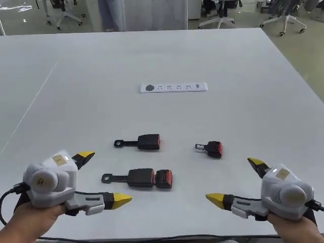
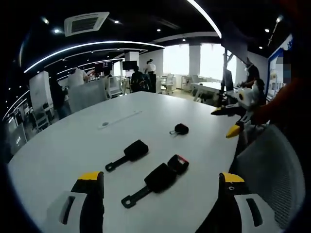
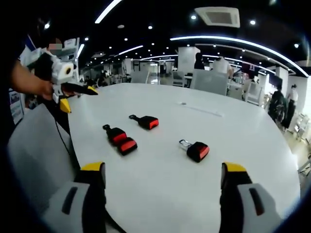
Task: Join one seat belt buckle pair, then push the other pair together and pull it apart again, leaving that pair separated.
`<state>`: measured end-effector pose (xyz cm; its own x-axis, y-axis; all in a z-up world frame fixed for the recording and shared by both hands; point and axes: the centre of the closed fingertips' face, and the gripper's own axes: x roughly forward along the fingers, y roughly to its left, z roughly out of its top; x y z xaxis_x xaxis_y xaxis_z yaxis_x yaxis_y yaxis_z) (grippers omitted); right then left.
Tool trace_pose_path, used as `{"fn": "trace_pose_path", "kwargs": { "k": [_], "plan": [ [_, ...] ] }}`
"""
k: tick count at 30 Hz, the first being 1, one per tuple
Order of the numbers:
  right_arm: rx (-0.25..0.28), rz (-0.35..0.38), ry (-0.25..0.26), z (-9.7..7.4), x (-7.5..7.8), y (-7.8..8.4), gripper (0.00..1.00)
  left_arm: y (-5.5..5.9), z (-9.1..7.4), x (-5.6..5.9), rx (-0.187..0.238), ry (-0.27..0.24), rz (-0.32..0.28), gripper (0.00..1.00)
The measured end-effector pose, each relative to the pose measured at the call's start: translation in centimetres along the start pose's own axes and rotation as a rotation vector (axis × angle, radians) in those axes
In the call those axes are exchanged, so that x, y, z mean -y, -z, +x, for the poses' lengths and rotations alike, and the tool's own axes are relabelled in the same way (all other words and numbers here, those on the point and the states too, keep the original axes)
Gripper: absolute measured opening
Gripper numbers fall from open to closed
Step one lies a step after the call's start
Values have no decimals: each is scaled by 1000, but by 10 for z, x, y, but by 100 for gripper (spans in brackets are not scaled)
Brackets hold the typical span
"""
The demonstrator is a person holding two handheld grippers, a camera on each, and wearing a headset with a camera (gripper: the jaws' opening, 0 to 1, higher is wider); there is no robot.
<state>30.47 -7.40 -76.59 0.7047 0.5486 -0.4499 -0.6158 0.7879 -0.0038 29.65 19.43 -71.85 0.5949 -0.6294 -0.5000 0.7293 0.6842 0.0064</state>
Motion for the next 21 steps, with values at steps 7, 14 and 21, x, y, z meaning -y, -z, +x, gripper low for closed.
{"fn": "trace_pose_path", "kwargs": {
  "k": [7,14,21],
  "plan": [
    [7,1,20,-11,6,-1,100,-2,-3,-3,3,-13,0,100],
    [9,0,13,-10,8,-1,100,-7,1,-1,-7,-29,-21,100],
    [-4,-1,19,-8,15,1,100,-9,3,-3,-8,-49,-24,100]
  ]
}}
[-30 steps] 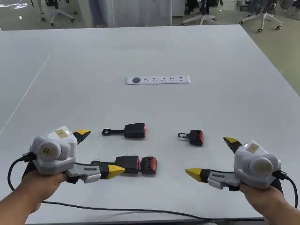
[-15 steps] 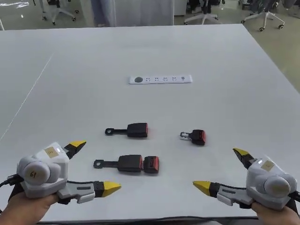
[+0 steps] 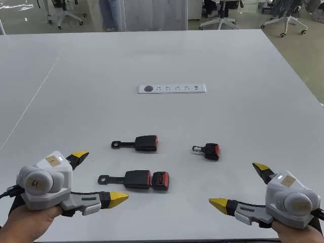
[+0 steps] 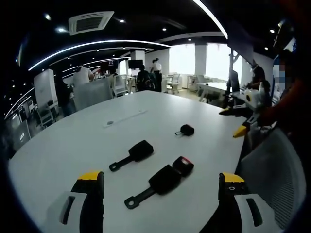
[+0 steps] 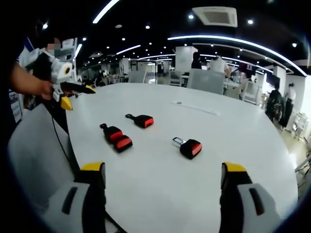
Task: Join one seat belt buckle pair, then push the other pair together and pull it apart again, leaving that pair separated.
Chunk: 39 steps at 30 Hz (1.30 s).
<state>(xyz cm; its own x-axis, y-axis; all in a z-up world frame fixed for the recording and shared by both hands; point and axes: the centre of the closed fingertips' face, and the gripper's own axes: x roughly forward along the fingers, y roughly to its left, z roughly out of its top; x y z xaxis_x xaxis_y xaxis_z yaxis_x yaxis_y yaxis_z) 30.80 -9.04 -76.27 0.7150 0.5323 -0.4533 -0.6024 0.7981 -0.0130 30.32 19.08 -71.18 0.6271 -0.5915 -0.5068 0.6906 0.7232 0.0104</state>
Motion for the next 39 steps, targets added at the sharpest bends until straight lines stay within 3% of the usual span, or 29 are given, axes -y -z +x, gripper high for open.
{"fn": "trace_pose_path", "kwargs": {
  "k": [8,25,39],
  "plan": [
    [0,4,2,4,7,1,100,5,2,-5,-9,-2,-26,100],
    [-19,17,-16,12,3,8,100,16,5,-18,-45,-7,-32,100],
    [-28,21,-28,15,0,12,100,20,6,-20,-53,-13,-48,100]
  ]
}}
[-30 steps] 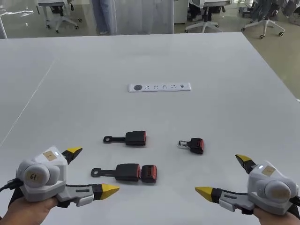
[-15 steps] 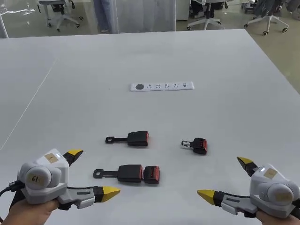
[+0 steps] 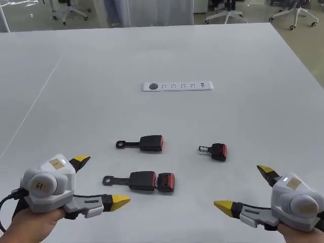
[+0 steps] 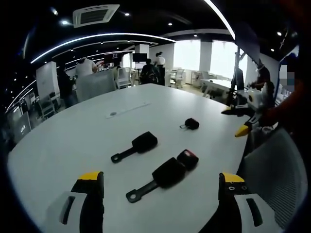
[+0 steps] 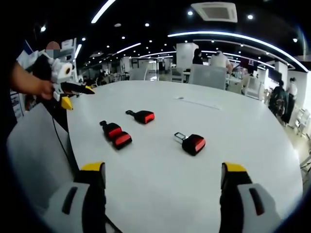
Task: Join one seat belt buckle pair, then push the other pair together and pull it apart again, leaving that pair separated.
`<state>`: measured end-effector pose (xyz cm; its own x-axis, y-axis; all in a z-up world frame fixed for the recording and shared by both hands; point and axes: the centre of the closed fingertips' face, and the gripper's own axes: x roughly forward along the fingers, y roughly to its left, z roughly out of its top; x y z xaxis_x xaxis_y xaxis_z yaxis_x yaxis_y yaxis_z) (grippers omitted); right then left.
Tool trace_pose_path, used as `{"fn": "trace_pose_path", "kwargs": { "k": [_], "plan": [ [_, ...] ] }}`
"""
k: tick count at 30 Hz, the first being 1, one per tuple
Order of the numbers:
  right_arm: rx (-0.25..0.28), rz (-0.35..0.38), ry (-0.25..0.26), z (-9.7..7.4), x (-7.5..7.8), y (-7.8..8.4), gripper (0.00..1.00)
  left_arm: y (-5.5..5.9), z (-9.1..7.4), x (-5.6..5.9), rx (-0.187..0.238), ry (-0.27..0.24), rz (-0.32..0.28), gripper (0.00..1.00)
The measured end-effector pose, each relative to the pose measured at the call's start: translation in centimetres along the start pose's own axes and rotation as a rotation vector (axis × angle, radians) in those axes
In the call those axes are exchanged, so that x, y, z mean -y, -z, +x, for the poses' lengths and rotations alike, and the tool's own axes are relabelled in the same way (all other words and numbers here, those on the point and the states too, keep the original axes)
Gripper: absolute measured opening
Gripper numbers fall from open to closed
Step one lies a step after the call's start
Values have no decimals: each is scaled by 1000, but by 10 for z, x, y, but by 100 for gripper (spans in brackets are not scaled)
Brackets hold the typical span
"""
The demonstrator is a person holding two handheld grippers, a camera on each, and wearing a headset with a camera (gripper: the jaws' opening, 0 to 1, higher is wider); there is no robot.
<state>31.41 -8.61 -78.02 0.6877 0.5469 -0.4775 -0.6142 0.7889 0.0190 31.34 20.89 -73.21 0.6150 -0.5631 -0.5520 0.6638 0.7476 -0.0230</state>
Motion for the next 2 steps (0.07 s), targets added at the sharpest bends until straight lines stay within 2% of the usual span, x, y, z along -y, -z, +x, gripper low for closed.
{"fn": "trace_pose_path", "kwargs": {
  "k": [2],
  "plan": [
    [-8,0,-3,1,-1,2,100,1,0,1,-1,1,-2,100]
  ]
}}
